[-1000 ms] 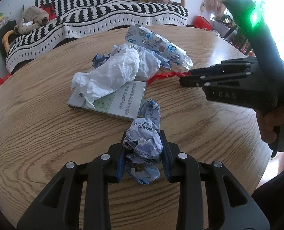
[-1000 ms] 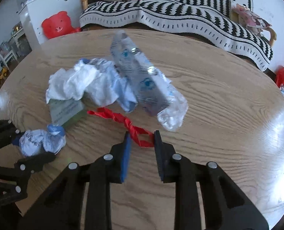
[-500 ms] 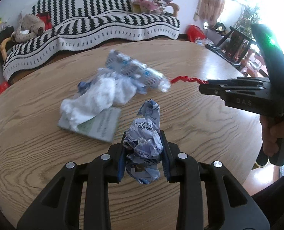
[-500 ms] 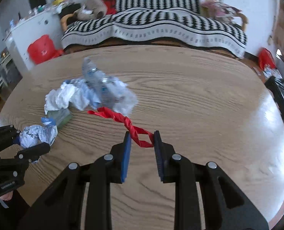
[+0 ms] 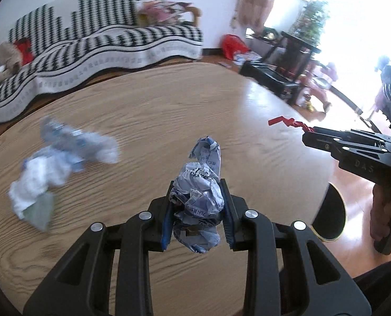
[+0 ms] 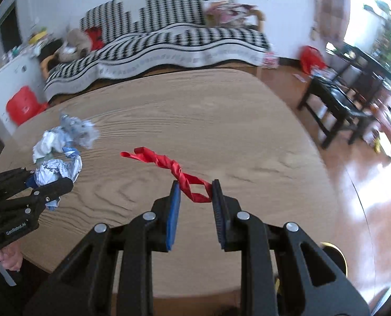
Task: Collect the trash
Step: 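Carry the foil and red ribbon over the black bin with both tools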
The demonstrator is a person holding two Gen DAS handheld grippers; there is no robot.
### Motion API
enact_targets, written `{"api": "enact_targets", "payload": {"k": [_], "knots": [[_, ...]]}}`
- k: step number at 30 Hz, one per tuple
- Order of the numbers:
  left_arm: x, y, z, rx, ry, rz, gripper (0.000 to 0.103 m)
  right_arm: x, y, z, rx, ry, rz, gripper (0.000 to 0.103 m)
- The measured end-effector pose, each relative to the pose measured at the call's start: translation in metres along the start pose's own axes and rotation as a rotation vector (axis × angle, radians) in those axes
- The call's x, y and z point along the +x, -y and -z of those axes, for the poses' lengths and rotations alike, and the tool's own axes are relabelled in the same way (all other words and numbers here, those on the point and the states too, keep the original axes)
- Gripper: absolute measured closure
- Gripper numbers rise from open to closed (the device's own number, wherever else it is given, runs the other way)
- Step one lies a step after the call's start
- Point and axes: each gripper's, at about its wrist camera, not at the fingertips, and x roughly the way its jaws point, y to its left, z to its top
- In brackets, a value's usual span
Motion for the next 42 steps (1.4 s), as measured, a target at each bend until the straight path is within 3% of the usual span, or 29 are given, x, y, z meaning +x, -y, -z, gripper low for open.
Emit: {"api": "enact_targets", "payload": {"k": [13, 25, 31, 42], "knots": [[0.046, 0.142, -0.012, 0.122, -0.025, 0.186, 0.073, -0.065, 0.168, 0.086, 0.306, 0.003, 0.160, 0.079], [0.094, 0.255, 0.017, 0.208, -0.131, 0.375, 0.073, -0.091, 0.269, 0.173, 0.557, -0.070, 0.260, 0.078], [0.116, 0.289, 0.029, 0.241, -0.187, 0.420, 0.073, -0.092, 0.293, 0.194, 0.662, -0.093, 0.268, 0.078], [0.135, 0.313, 0.030, 0.234, -0.222, 0.450, 0.073, -0.092, 0.294, 0.194, 0.671, -0.094, 0.276, 0.078]]}}
